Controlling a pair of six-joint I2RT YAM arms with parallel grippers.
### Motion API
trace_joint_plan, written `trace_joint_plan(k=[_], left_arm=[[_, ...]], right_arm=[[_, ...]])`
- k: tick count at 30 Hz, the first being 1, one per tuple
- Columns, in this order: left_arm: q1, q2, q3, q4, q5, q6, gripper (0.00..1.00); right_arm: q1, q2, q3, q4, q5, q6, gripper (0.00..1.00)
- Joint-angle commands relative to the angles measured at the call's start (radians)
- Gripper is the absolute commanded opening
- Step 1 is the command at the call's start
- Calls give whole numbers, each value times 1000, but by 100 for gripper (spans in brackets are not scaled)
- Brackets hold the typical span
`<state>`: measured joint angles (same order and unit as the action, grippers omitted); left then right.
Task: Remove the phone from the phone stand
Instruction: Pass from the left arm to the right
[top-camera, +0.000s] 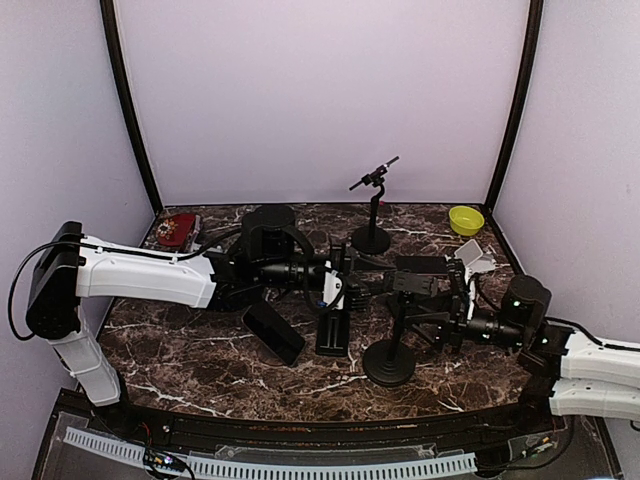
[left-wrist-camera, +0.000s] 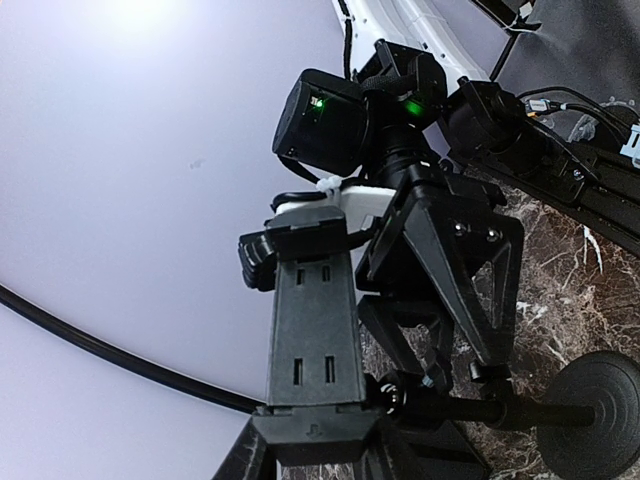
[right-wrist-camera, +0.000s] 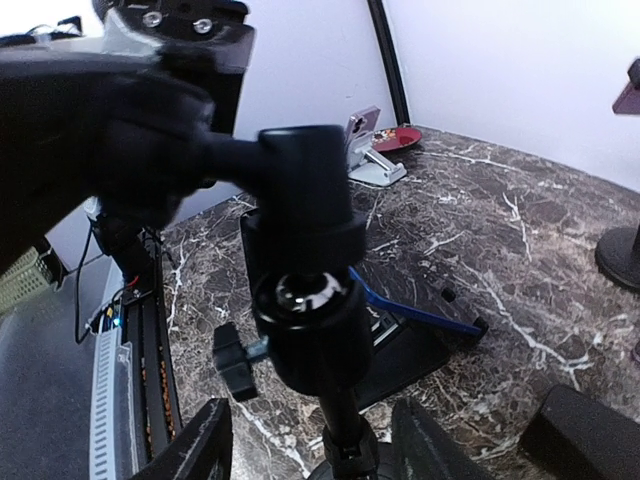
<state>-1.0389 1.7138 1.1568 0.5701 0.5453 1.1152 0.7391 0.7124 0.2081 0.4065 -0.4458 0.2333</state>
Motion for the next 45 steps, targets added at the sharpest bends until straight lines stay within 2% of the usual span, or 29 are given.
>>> trace_joint_plan(k=[1,6,13,20,26,32,37,39,40,43,45], left_arm=[[4,5,-5,-69,-9,21,3],[4,5,-2,-72,-11,20,3],[4,7,-2,-70,-9,20,3],[4,9,1,-68,-5,19,3],[4,7,0,-72,-10,20,7],[4,7,-3,-59,-16,14,22],[4,5,-3,-56,-20,9,38],[4,4,-6,-49,-25,4,52],[4,4,-8,-44,-26,4,65],[4,-2,-17,-26,-32,1,92],[4,-10,-23,-14,-36,-4,98]], right_arm=[[18,51,-9,158,39,-19,48],[25,105,-6,197,41,-42,37],[28,123,0,203,55,-63,27],[28,163,8,232,44,-65,22],[28,166,16,233,44,-75,13],[28,148,28,205,67,-91,0],[28,134,25,201,73,-92,0],[28,126,22,200,77,-91,0],[27,121,21,200,80,-90,0],[29,105,19,190,90,-92,0],[27,89,20,183,100,-92,0]])
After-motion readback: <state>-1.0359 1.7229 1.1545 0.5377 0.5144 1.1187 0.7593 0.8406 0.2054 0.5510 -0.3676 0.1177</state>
